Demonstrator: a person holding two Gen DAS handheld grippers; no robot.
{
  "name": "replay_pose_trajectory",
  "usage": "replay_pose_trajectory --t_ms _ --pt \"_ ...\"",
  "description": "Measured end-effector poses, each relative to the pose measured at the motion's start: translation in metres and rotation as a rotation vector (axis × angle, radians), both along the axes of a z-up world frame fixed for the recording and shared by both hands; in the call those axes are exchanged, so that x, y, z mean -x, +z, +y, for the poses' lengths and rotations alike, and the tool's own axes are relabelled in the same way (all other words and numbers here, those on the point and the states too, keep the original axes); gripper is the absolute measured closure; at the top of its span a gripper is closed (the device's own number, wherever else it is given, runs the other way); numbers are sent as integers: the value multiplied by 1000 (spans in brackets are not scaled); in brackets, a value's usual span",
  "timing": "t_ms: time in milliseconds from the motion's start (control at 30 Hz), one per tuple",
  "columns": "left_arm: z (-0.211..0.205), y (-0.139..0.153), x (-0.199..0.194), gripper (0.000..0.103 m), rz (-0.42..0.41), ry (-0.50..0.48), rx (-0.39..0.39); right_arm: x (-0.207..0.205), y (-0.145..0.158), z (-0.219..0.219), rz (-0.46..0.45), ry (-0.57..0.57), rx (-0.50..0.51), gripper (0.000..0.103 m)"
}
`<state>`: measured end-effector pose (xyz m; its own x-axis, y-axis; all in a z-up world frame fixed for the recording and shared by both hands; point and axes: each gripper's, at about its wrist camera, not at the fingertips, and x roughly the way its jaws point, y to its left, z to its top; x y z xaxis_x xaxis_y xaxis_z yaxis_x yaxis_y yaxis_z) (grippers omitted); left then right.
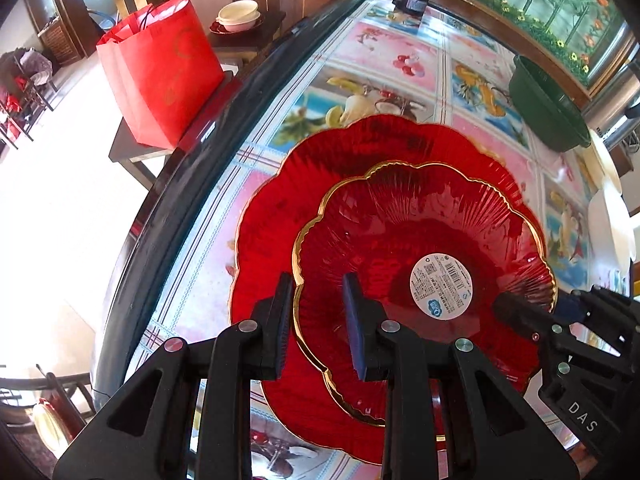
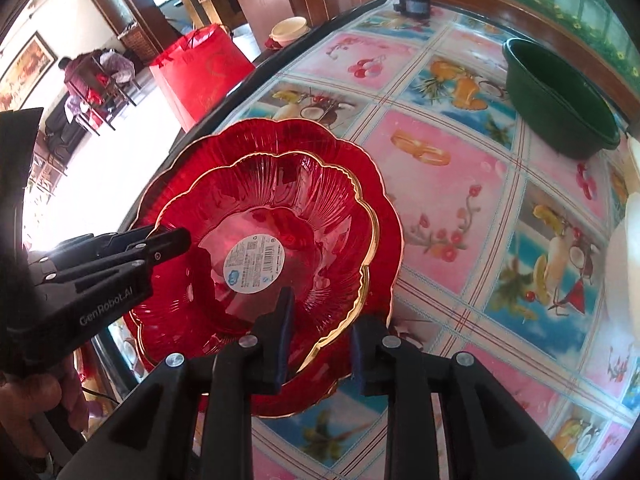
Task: Organize plates and bowls
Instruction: 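Carry the small red plate onto the wedding plate held by the left tool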
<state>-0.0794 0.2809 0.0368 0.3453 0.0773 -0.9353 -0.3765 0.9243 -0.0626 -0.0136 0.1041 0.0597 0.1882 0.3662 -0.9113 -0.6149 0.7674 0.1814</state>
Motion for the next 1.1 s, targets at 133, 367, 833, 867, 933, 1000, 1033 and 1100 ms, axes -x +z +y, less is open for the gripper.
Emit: replay_pose_trajectory --t_ms 133,367,833,867,933,1000,1033,1100 --pt "0 -2 1 79 -7 -5 -11 0 -7 4 10 11 25 74" --pt "-4 -3 3 79 -27 -24 -44 1 -8 14 -1 38 59 60" --pt "-7 -3 0 79 -26 -47 -67 11 2 12 44 98 76 37" --pt "-7 -3 0 79 -27 -46 -68 13 3 10 51 100 73 37" --pt "-8 -3 -1 79 -28 -49 -70 14 5 8 58 98 68 37" --pt "-9 -3 -2 79 -27 -58 -76 15 5 6 80 96 63 37" --pt "-9 -2 -2 79 -28 -59 -73 16 6 3 90 94 56 37" --pt "-9 -1 -2 78 -29 -54 -72 18 9 -1 98 95 44 37"
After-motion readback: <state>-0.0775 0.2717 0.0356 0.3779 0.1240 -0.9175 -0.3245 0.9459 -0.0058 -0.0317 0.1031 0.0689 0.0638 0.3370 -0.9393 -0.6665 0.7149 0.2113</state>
